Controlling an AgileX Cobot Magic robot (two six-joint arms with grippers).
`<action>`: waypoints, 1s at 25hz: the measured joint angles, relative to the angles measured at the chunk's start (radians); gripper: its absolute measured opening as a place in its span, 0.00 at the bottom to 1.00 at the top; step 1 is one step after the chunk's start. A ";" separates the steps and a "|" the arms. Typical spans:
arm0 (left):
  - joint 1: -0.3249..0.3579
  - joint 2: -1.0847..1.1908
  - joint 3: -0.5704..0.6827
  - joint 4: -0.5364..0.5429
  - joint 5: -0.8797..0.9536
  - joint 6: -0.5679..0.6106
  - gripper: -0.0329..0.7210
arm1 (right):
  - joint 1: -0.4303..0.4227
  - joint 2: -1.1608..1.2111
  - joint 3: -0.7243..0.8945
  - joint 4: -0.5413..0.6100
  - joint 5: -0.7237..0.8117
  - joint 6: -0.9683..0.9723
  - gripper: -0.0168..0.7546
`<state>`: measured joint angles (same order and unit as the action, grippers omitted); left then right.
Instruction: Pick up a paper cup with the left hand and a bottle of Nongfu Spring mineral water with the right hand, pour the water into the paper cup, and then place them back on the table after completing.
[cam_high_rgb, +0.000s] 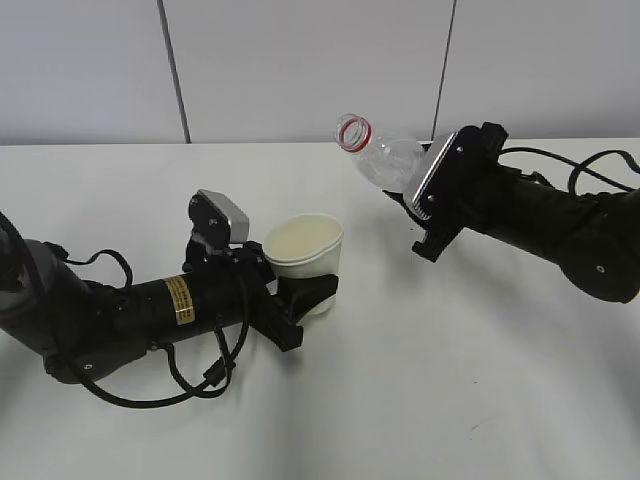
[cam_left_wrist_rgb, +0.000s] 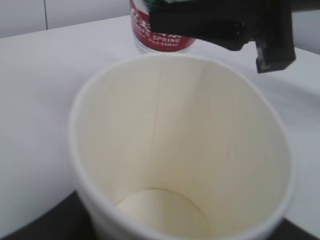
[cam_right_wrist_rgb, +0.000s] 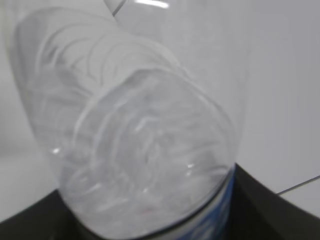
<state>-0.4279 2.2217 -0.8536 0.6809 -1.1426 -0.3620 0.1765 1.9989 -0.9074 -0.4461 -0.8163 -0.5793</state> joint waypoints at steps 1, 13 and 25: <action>-0.005 0.000 0.000 0.000 0.000 0.000 0.54 | 0.000 -0.002 0.000 0.005 0.004 -0.023 0.58; -0.017 -0.029 0.000 0.000 0.000 -0.001 0.54 | 0.000 -0.003 0.000 0.090 0.022 -0.292 0.58; -0.017 -0.040 0.000 0.024 0.000 -0.002 0.54 | 0.000 -0.003 0.000 0.099 0.022 -0.426 0.58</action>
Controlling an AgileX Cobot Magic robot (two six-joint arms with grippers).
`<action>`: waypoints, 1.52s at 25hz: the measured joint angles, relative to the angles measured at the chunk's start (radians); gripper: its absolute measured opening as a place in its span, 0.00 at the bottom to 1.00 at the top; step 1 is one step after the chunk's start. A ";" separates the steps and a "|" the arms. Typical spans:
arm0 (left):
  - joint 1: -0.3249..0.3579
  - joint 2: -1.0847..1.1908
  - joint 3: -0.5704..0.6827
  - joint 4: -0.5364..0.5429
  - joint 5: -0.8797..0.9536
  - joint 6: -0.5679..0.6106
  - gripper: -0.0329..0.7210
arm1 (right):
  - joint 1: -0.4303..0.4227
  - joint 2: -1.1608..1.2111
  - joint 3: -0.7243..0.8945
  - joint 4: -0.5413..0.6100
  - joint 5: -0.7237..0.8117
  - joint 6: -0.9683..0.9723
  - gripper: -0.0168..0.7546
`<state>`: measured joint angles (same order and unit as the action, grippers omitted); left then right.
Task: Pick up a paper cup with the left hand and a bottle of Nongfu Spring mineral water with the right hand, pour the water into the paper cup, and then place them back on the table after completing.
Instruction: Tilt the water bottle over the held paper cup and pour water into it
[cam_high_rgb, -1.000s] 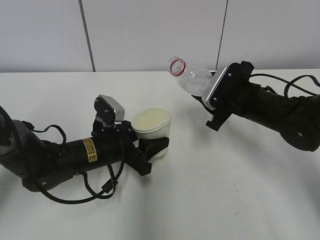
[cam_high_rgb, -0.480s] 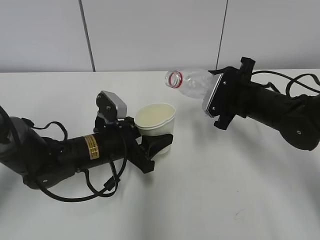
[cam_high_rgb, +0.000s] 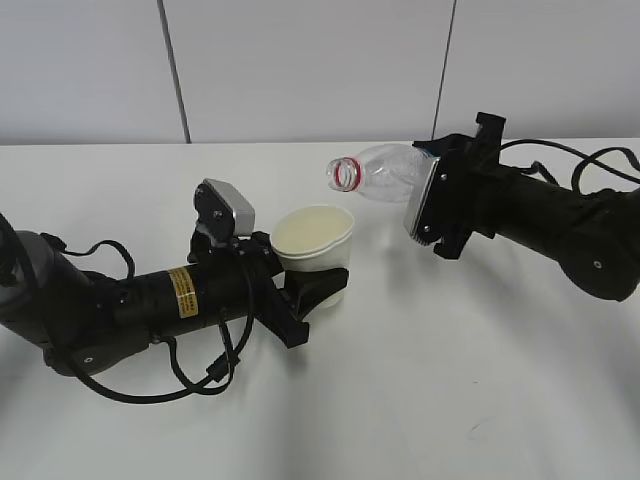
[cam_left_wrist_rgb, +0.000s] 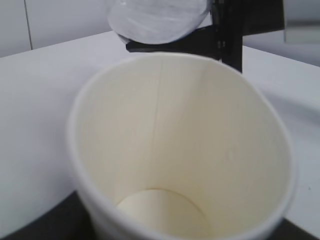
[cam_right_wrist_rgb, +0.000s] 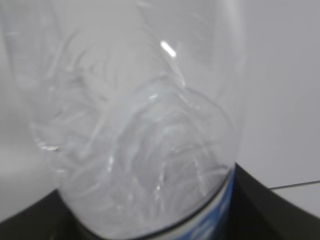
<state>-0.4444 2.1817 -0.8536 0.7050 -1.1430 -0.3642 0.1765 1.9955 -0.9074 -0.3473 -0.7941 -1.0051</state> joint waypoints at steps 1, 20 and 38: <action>0.000 0.000 0.000 0.000 0.000 -0.001 0.54 | 0.000 0.000 0.000 0.006 0.000 -0.014 0.58; 0.000 0.000 0.000 0.001 0.000 -0.001 0.54 | 0.000 0.000 -0.010 0.046 -0.040 -0.176 0.58; 0.000 0.000 0.000 0.001 0.000 -0.001 0.54 | 0.000 0.000 -0.010 0.046 -0.066 -0.274 0.58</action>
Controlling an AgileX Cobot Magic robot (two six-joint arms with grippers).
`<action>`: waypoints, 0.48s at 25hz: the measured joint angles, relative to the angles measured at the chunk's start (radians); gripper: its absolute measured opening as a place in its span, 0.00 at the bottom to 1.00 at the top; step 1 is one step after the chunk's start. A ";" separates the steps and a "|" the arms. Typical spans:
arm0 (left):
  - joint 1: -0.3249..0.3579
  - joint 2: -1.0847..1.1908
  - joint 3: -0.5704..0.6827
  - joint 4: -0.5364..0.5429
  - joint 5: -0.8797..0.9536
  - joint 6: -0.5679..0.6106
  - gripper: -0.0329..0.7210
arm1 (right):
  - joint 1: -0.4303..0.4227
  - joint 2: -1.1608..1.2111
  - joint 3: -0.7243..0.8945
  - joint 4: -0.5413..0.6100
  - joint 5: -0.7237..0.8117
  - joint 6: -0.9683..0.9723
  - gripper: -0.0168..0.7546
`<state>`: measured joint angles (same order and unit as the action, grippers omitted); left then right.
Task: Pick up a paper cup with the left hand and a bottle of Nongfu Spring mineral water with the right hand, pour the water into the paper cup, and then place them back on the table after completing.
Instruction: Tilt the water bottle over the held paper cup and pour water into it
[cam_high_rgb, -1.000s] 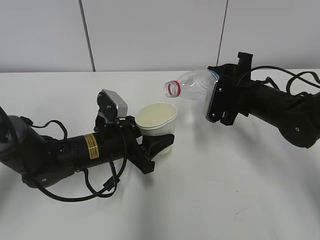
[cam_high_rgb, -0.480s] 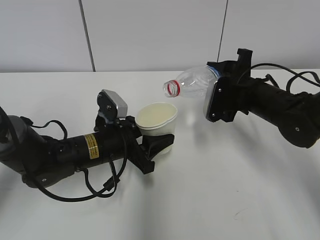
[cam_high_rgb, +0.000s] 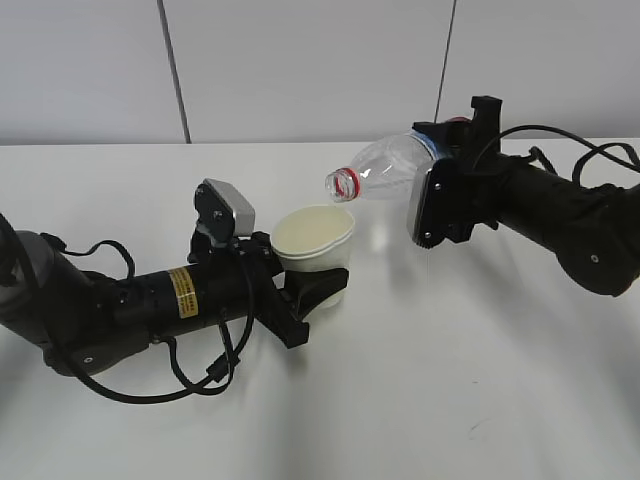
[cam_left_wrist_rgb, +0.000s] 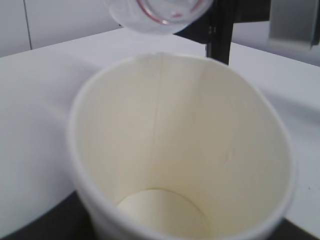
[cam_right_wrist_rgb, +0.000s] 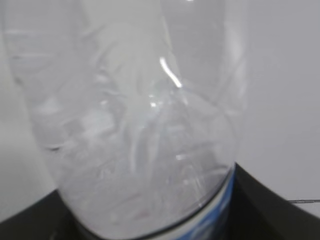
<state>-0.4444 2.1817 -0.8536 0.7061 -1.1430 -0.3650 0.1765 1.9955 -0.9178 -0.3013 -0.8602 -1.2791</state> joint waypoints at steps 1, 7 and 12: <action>0.000 0.000 0.000 0.000 0.000 0.000 0.54 | 0.000 0.000 0.000 0.000 -0.002 -0.008 0.58; 0.000 0.000 0.000 0.000 0.000 0.000 0.54 | 0.000 0.000 0.000 0.000 -0.014 -0.029 0.58; 0.000 0.000 0.000 0.000 0.000 0.000 0.54 | 0.000 0.000 0.000 0.000 -0.033 -0.049 0.58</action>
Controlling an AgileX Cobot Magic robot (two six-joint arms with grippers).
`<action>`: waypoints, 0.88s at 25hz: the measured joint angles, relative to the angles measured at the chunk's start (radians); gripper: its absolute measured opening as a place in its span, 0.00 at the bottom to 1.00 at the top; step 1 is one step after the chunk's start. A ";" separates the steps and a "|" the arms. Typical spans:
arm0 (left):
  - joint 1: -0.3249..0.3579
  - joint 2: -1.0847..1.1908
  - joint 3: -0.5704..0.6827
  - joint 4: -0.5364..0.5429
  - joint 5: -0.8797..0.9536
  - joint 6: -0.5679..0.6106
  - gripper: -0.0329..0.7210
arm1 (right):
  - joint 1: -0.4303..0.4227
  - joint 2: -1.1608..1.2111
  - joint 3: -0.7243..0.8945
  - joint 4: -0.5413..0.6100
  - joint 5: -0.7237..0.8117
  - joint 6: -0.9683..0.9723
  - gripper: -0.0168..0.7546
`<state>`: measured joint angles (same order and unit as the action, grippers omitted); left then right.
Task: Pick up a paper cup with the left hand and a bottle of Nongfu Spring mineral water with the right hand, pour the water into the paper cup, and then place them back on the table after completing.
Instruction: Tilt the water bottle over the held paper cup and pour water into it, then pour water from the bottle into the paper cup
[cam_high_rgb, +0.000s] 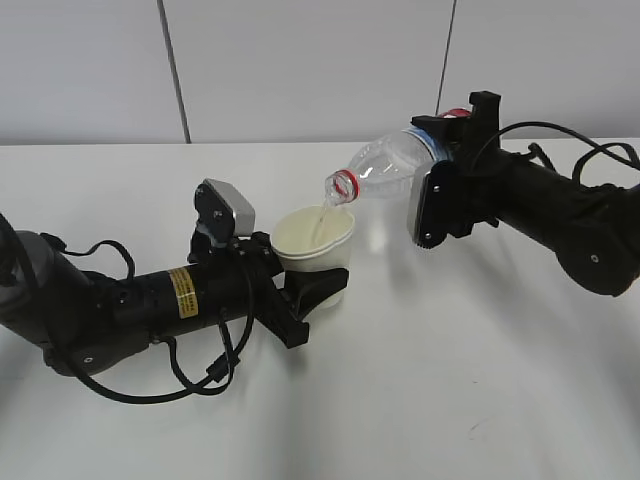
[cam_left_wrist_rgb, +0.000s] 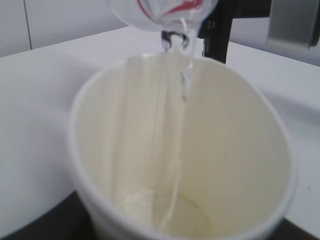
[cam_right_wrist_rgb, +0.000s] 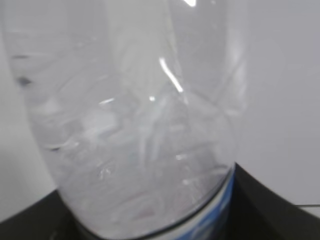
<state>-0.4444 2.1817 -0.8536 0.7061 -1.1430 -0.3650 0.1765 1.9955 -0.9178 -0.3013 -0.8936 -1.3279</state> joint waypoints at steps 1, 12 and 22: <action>0.000 0.000 0.000 0.000 0.000 0.000 0.54 | 0.000 0.000 0.000 0.000 -0.003 -0.001 0.58; 0.000 0.000 0.000 0.000 0.000 0.000 0.54 | 0.000 0.000 0.000 0.000 -0.030 -0.021 0.58; 0.000 0.000 0.000 0.006 0.003 0.000 0.54 | 0.000 0.000 0.000 0.000 -0.034 -0.053 0.58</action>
<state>-0.4444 2.1817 -0.8536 0.7120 -1.1401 -0.3650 0.1765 1.9955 -0.9178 -0.3013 -0.9274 -1.3804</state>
